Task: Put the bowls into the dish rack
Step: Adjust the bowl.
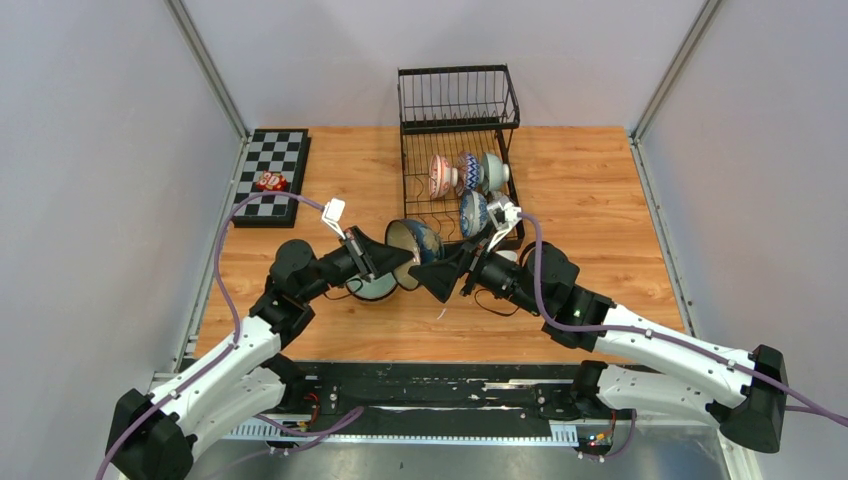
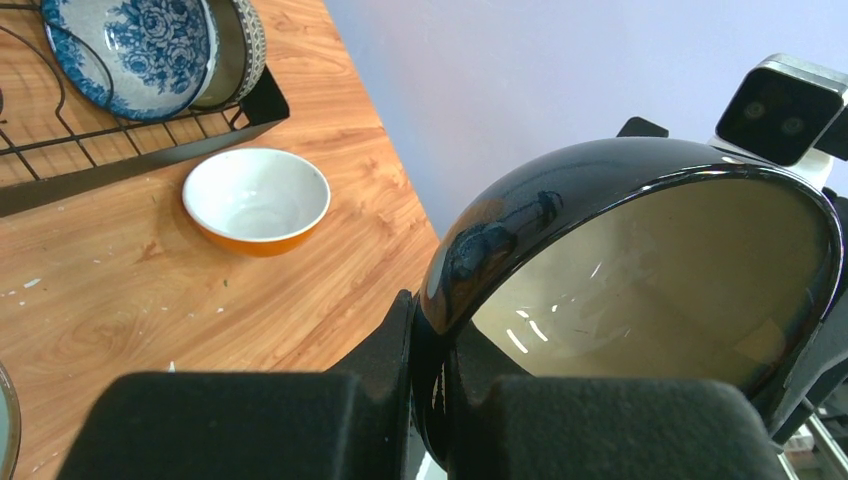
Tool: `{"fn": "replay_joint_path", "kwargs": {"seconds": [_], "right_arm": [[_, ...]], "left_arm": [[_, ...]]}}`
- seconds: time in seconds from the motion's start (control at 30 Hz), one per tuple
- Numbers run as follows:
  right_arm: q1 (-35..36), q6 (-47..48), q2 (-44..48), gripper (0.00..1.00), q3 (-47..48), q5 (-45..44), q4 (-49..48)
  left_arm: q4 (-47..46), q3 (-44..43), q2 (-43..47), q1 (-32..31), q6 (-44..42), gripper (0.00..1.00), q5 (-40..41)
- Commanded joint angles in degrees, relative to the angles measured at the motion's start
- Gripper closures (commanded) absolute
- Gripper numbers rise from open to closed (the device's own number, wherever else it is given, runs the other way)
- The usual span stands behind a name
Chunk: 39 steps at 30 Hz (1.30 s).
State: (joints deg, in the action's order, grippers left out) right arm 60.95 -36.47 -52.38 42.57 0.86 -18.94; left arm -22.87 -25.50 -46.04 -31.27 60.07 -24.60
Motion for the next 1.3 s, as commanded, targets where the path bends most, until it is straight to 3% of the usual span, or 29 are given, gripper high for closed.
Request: {"fn": "replay_joint_path", "kwargs": {"seconds": [0.0, 0.6, 0.67, 0.7, 0.73, 0.77, 1.2, 1.27], "right_arm": [[1.2, 0.0, -0.2, 0.00, 2.3, 7.1, -5.2], [1.3, 0.5, -0.9, 0.02, 2.7, 6.3, -6.5], [1.3, 0.7, -0.8, 0.17, 2.2, 5.9, -7.4], [1.2, 1.1, -0.8, 0.41, 2.0, 5.9, -8.0], [1.3, 1.4, -0.9, 0.86, 1.9, 5.9, -8.5], [1.3, 1.4, -0.9, 0.96, 1.8, 5.5, -8.5], [1.5, 2.4, 0.0, 0.97, 0.9, 2.9, -9.0], [1.5, 2.3, 0.1, 0.97, 0.9, 2.7, -9.2]], "left_arm": [[1.3, -3.9, -0.9, -0.2, 0.2, 1.00, 1.3], [8.5, -6.7, -1.7, -0.2, -1.2, 1.00, 3.3], [8.5, -6.6, -1.8, -0.2, -1.2, 1.00, 3.2], [8.3, -6.4, -1.8, -0.2, -1.2, 1.00, 3.2], [8.1, -6.3, -1.7, -0.2, -1.2, 1.00, 3.0], [8.1, -6.2, -1.7, -0.2, -1.2, 1.00, 3.0], [7.1, -5.6, -2.6, -0.2, -0.8, 1.00, 1.9], [6.9, -5.6, -2.9, -0.2, -0.6, 0.95, 1.7]]}}
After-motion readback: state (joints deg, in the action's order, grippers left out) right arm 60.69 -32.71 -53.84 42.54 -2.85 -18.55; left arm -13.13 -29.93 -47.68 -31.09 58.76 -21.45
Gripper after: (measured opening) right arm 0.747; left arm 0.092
